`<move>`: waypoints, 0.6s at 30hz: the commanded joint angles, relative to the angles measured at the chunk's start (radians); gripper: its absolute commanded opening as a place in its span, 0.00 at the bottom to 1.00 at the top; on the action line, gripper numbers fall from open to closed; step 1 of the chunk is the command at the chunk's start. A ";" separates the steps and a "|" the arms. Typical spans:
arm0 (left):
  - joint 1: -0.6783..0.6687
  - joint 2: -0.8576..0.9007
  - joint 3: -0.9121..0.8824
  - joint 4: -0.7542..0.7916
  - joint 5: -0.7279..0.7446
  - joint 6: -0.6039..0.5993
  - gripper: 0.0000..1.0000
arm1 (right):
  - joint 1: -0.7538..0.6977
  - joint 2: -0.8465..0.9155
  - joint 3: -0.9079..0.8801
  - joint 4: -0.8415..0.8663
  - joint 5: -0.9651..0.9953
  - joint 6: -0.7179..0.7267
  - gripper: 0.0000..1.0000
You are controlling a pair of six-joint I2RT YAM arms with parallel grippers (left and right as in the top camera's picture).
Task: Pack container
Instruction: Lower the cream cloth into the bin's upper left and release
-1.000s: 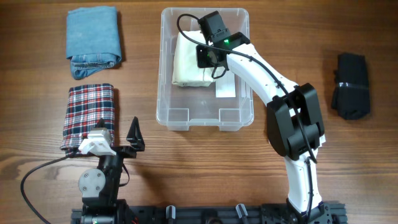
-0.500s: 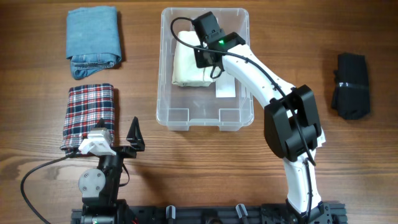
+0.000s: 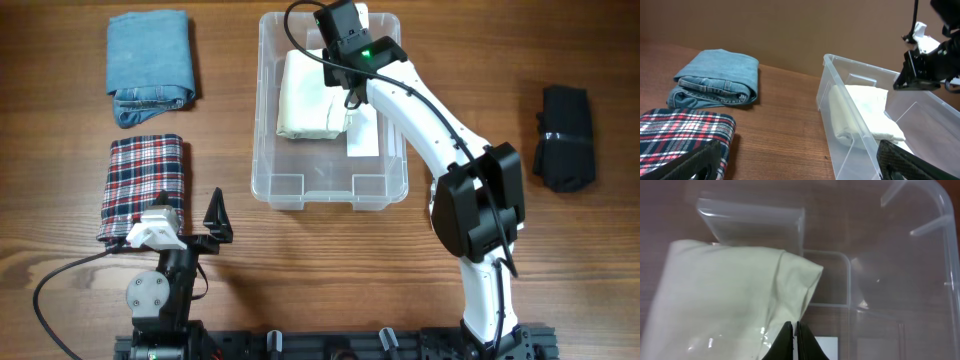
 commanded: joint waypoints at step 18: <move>0.005 -0.007 -0.006 -0.001 0.013 0.013 1.00 | -0.002 0.133 0.005 0.003 -0.129 0.039 0.04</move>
